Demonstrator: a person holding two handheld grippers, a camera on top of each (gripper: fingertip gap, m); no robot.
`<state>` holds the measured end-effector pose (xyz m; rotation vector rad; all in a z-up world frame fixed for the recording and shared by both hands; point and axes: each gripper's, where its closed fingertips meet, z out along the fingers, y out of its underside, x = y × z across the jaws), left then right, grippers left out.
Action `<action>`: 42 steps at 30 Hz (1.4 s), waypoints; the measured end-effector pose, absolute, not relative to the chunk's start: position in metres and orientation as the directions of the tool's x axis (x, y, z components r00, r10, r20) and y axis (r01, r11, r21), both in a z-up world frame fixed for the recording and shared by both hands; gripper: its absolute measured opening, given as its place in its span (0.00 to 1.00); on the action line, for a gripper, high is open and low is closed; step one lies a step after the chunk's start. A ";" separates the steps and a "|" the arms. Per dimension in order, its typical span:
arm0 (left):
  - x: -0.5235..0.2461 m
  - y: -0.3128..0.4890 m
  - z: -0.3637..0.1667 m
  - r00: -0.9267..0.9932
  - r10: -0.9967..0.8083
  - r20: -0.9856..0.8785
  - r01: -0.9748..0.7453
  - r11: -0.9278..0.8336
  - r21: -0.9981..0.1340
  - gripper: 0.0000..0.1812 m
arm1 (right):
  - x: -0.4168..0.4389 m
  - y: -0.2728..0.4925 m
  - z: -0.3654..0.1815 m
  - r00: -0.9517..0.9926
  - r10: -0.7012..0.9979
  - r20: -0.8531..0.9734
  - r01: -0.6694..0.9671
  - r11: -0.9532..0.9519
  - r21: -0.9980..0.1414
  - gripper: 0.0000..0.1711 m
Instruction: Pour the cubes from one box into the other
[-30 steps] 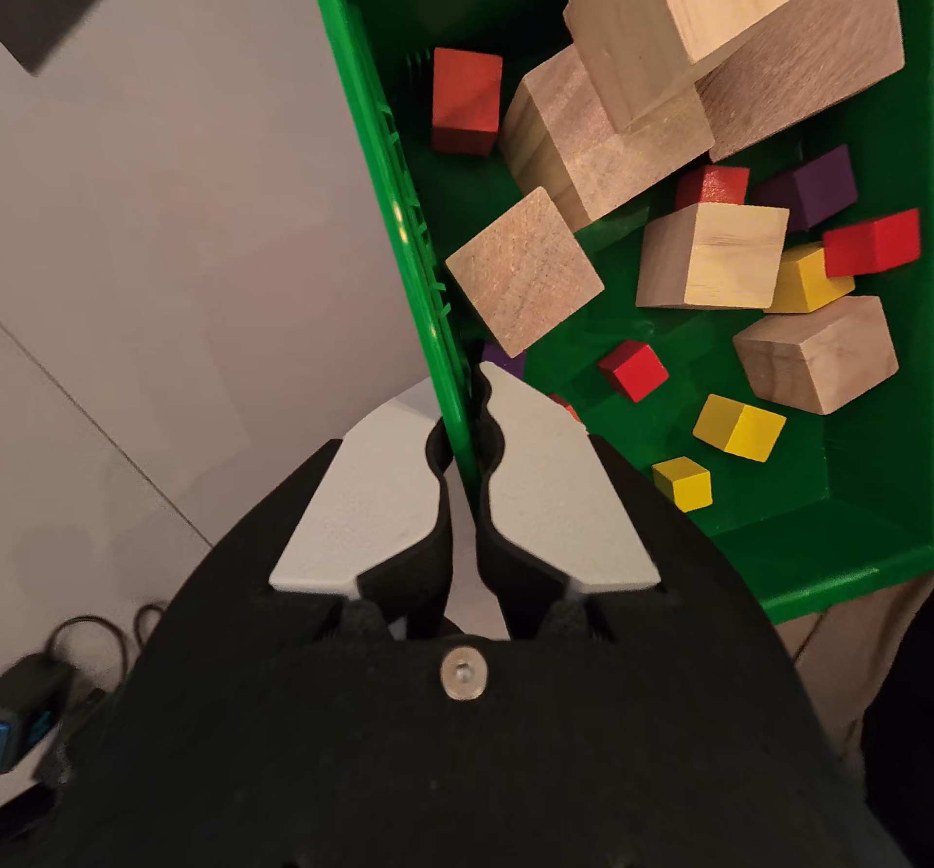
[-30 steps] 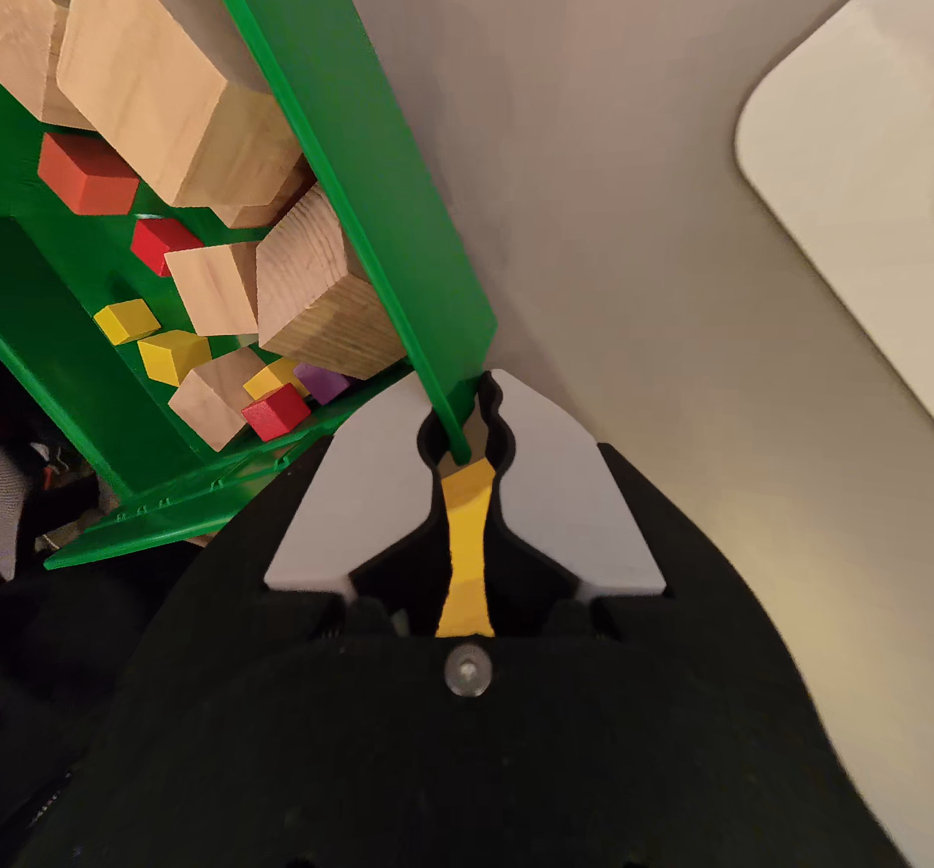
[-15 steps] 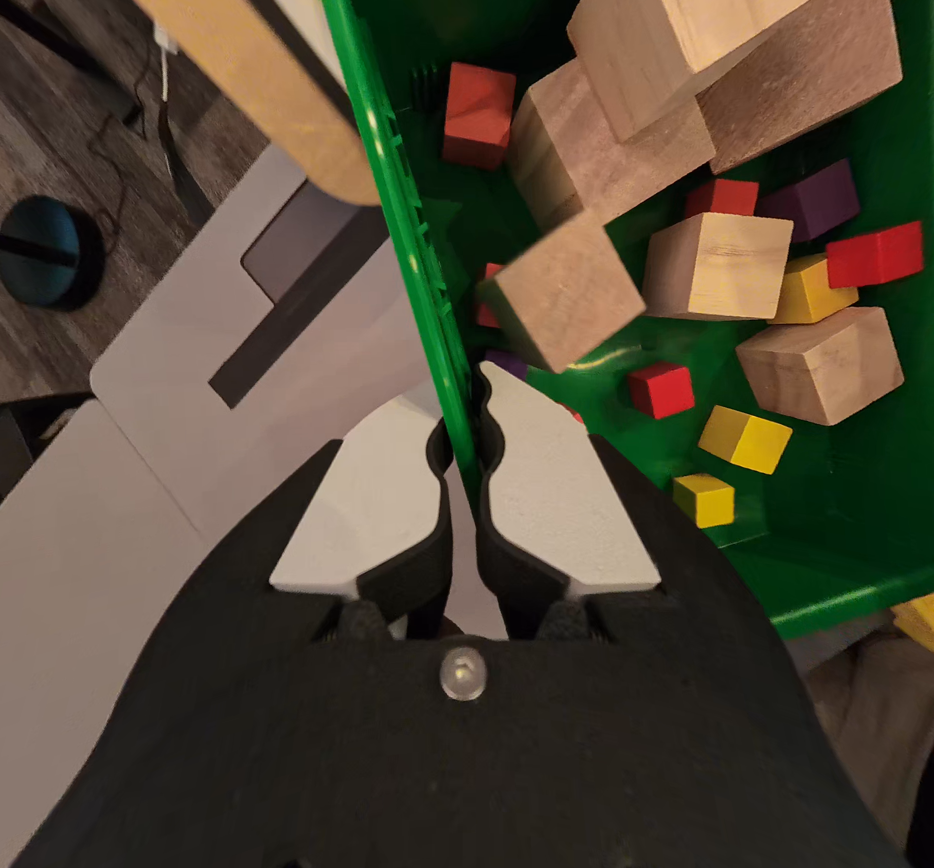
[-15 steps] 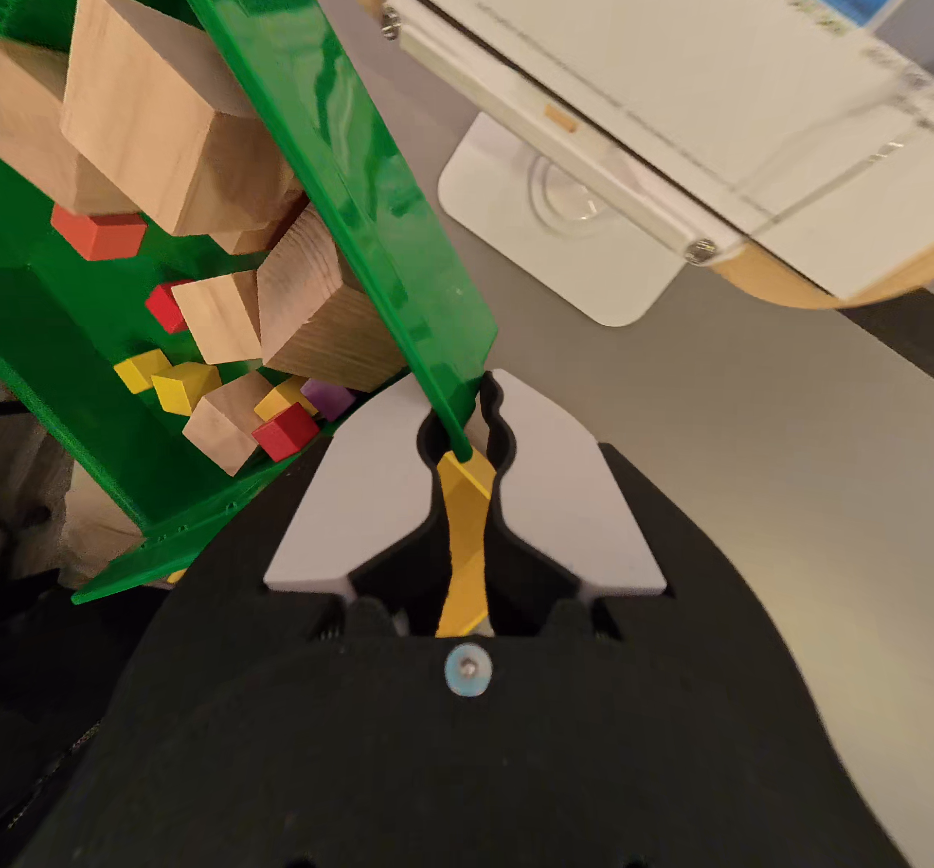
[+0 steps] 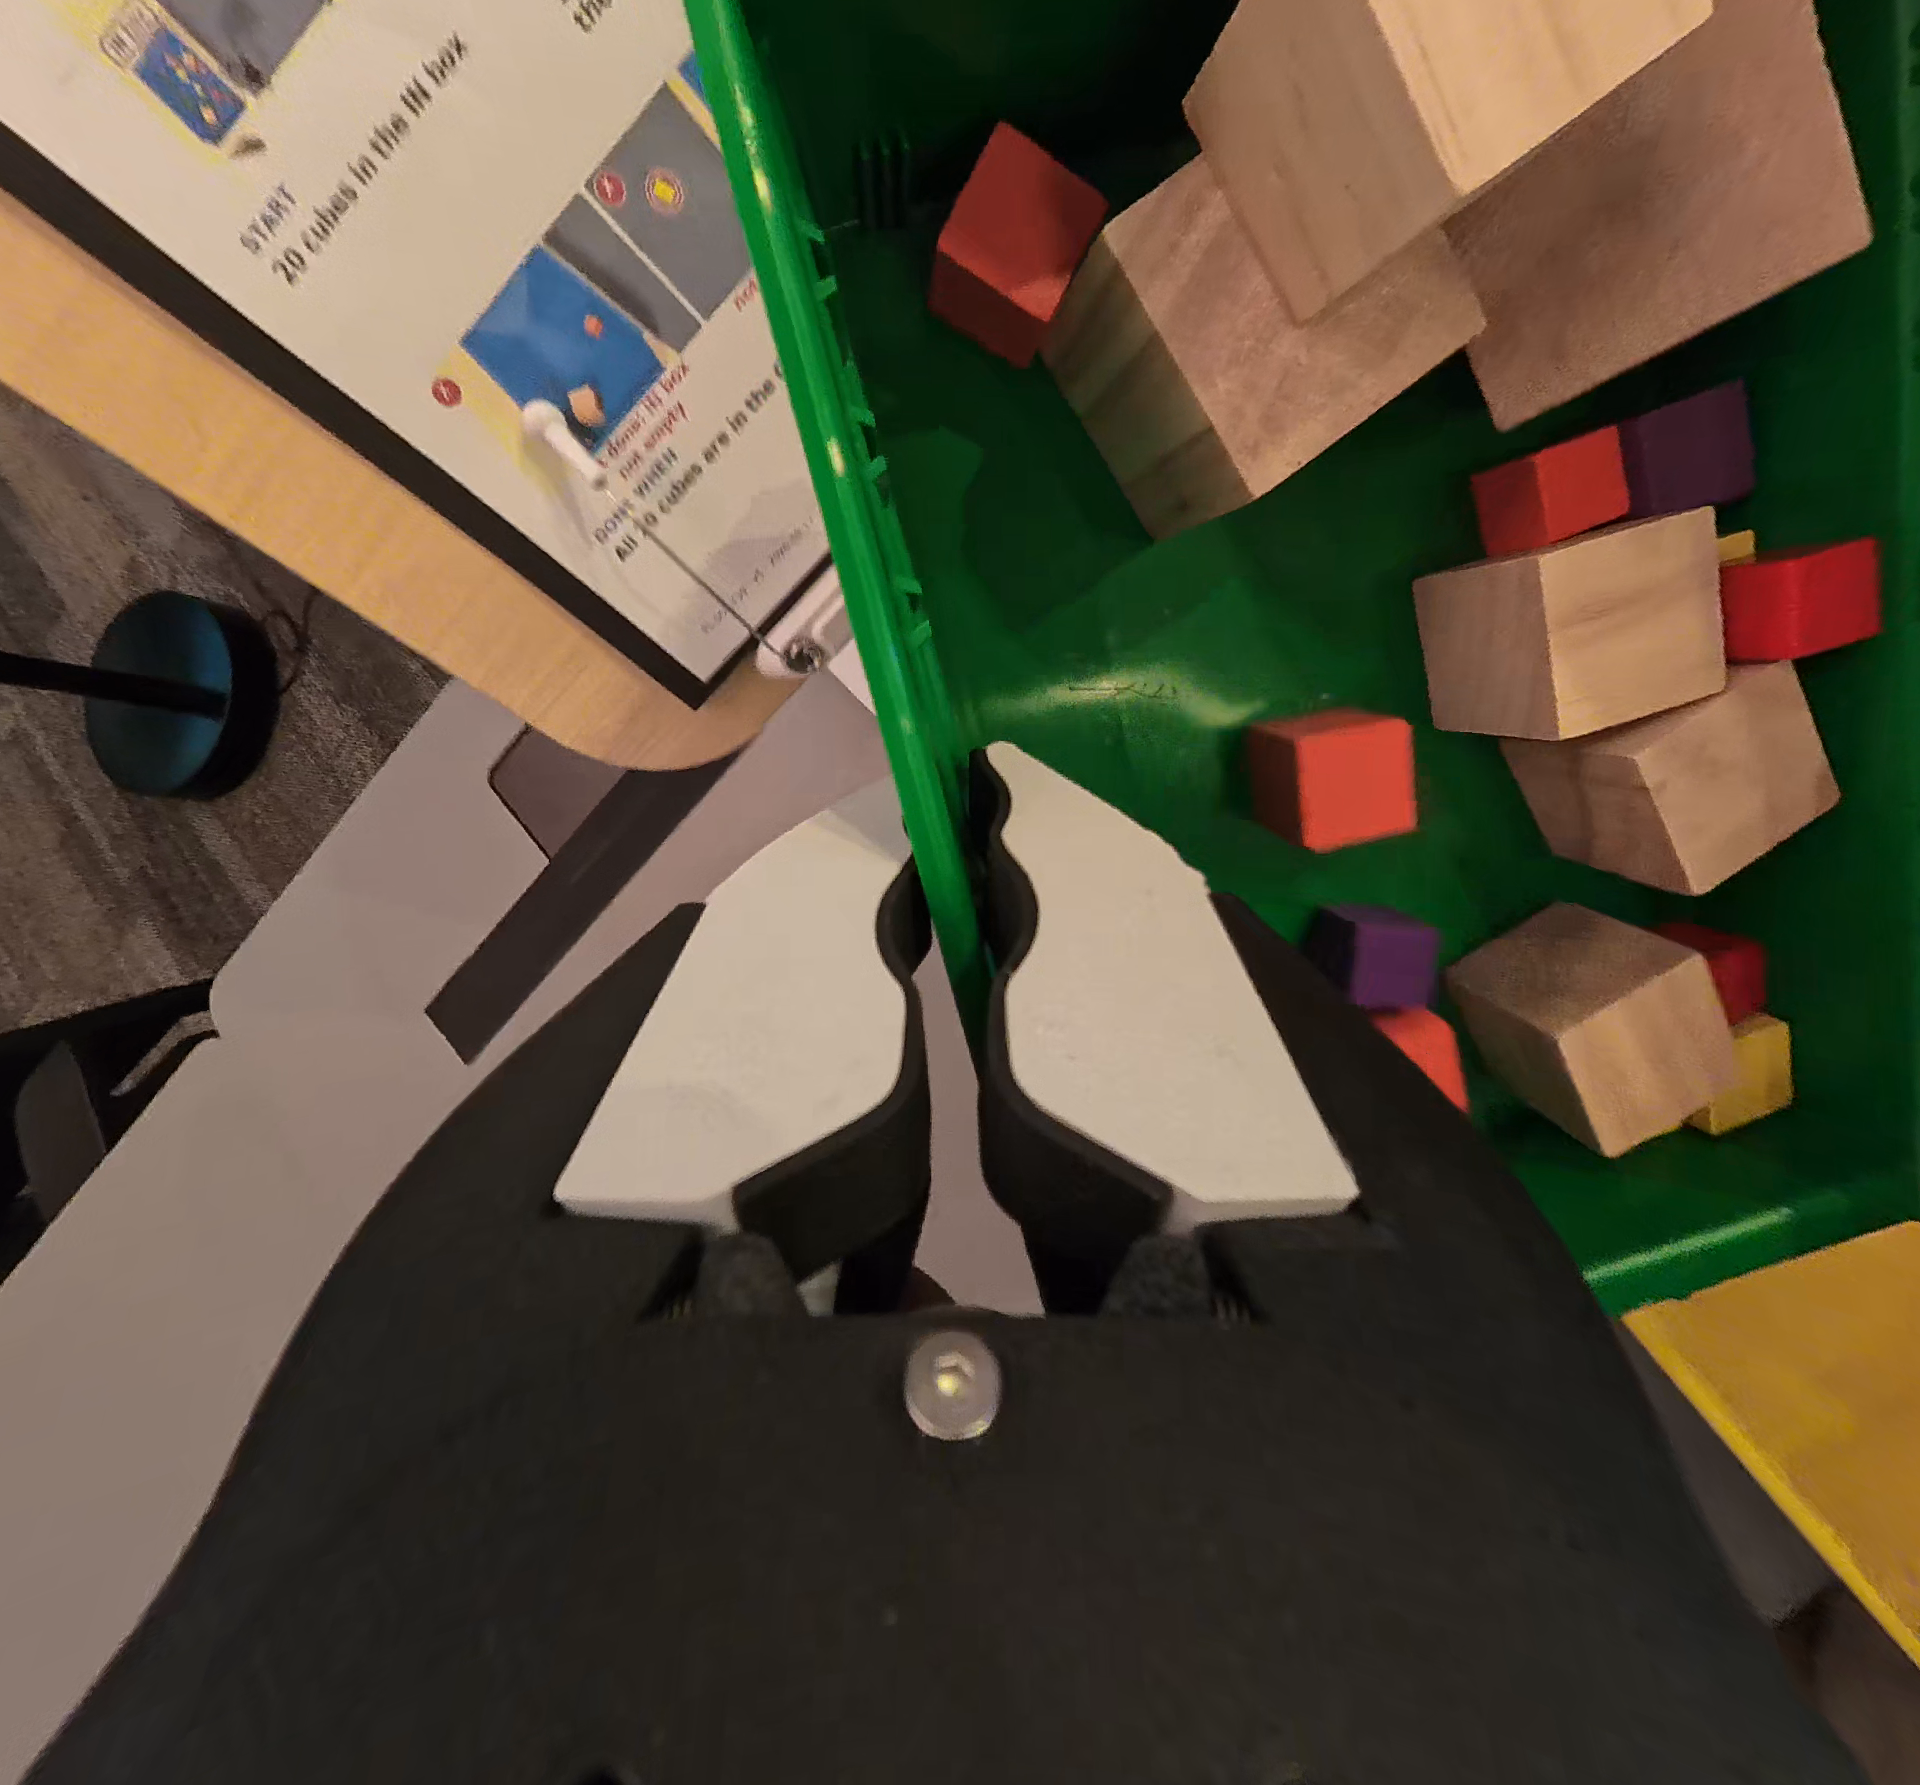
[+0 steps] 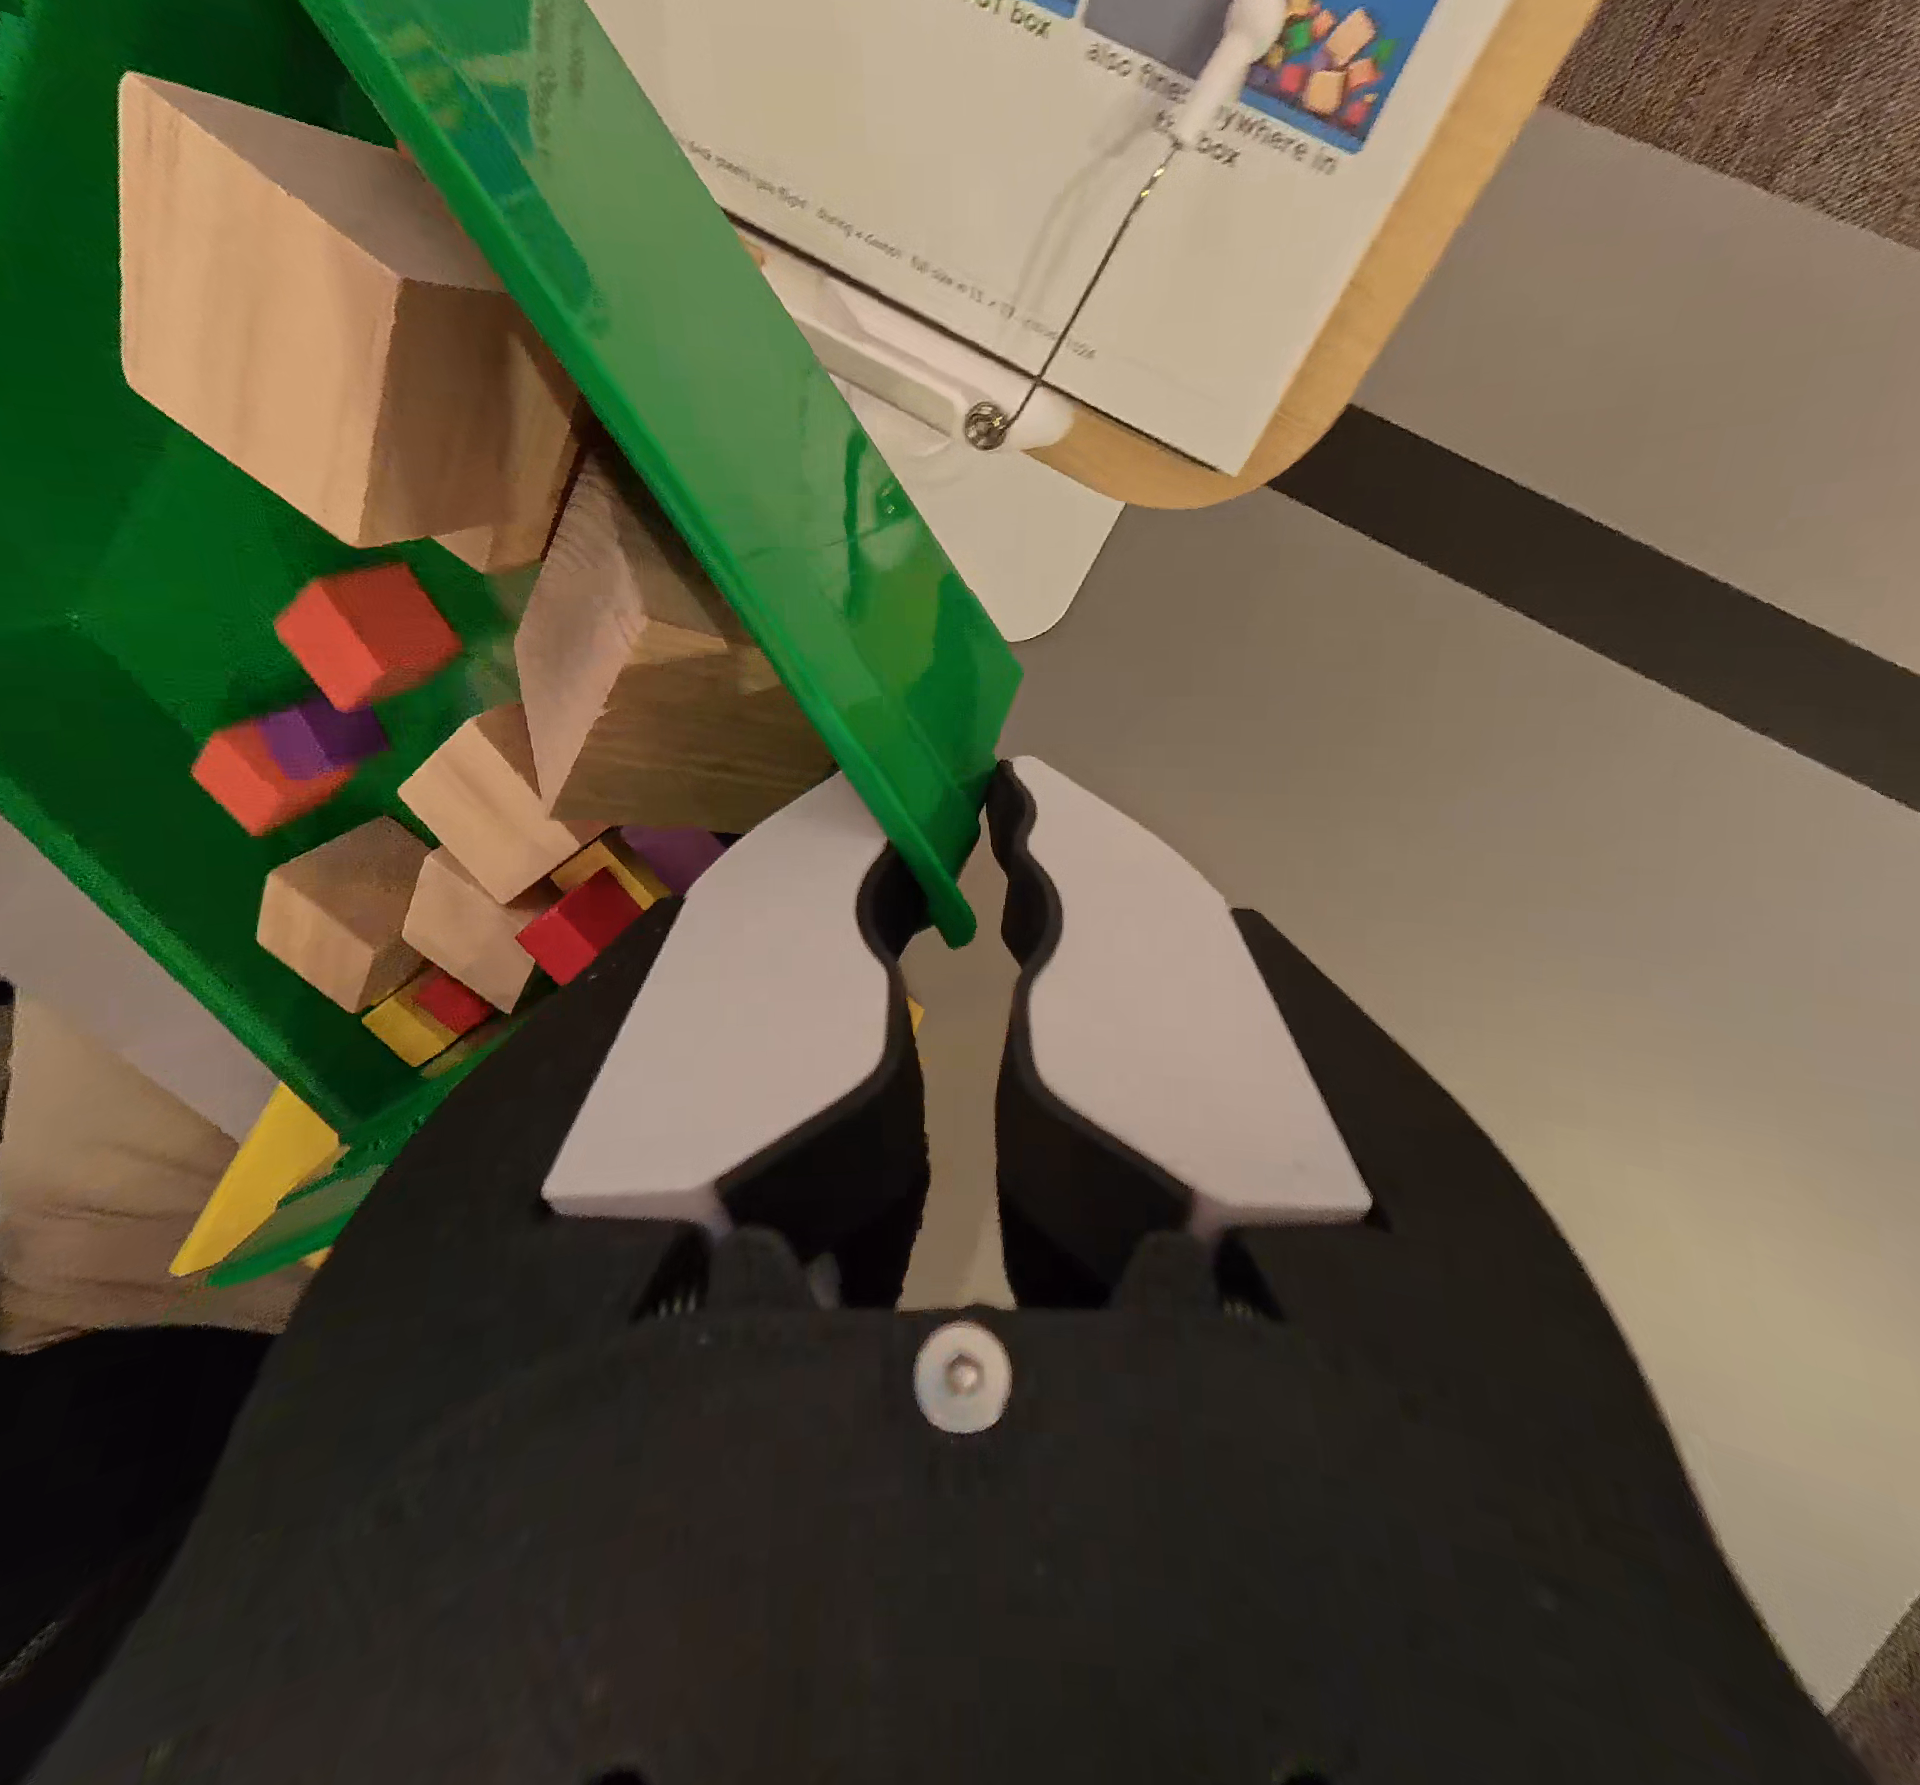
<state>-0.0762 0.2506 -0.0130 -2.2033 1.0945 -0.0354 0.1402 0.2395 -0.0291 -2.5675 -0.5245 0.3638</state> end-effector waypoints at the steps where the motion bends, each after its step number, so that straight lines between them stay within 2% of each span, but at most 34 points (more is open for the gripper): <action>1: -0.072 0.254 -0.011 0.654 -0.707 -0.270 -0.691 -0.413 -0.593 0.02 | 0.143 0.241 -0.028 0.893 0.424 -0.153 0.290 -0.801 -0.524 0.04; 12: -0.046 0.265 -0.007 0.660 -0.677 -0.326 -0.676 -0.347 -0.650 0.02 | 0.171 0.256 -0.021 0.918 0.382 -0.111 0.251 -0.773 -0.583 0.04; 27: -0.035 0.269 -0.013 0.665 -0.664 -0.342 -0.671 -0.331 -0.663 0.02 | 0.182 0.260 -0.023 0.926 0.368 -0.080 0.251 -0.762 -0.597 0.04; 42: -0.029 0.264 0.031 0.701 -0.547 -0.457 -0.625 -0.164 -0.763 0.02 | 0.186 0.267 0.027 0.939 0.343 -0.001 0.213 -0.586 -0.782 0.04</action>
